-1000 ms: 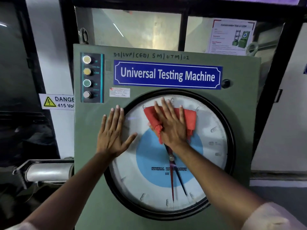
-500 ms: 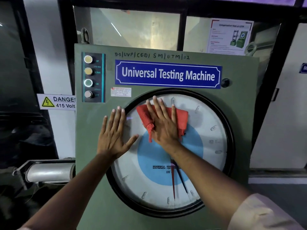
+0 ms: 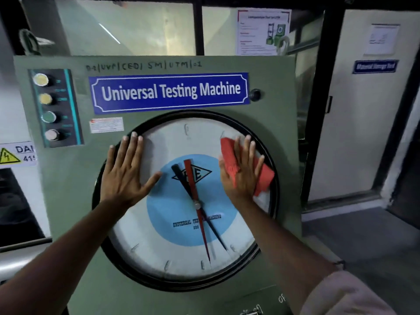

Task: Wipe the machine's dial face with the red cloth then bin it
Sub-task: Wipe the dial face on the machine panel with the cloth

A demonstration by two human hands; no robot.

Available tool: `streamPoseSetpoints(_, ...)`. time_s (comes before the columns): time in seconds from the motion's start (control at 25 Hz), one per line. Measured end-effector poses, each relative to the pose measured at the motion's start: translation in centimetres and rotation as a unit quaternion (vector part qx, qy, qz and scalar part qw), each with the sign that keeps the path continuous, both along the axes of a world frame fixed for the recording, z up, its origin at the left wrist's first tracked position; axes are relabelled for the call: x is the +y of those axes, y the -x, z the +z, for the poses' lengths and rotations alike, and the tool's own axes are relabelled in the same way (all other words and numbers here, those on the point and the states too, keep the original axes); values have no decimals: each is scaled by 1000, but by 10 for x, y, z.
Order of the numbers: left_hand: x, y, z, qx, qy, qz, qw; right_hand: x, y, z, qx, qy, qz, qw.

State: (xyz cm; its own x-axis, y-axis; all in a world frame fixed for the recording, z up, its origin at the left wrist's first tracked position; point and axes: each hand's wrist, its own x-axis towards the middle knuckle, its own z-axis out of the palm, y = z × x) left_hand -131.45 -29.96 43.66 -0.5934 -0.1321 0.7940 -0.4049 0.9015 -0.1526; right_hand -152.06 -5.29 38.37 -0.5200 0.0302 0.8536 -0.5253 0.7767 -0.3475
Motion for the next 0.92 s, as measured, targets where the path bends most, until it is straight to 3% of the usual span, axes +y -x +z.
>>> streamPoseSetpoints(0.12, 9, 8, -5, -6, -5, -5, 1000, 15, -9, -55, -64, 24, 0, 998)
streamPoseSetpoints(0.24, 12, 7, -6, -10, -16, -5, 1000, 14, -17, -70, -93, 34, 8, 995)
streamPoseSetpoints(0.4, 9, 3, -2, -15, -11, -17, 1000, -1, -15, -22, -84, 45, 10, 995)
streamPoseSetpoints(0.56, 13, 5, -3, 0, -14, -25, 1000, -47, -28, 47, 15, -55, 83, 995)
streamPoseSetpoints(0.68, 13, 7, -4, 17, -18, -31, 999, -80, -51, 52, 93, -155, 137, 974)
streamPoseSetpoints(0.8, 12, 7, -3, 16, -14, -33, 999, -64, -37, 55, 126, -203, 144, 960)
streamPoseSetpoints(0.92, 15, 6, -3, 13, -12, -32, 999, -23, -3, 55, 76, -169, 95, 978)
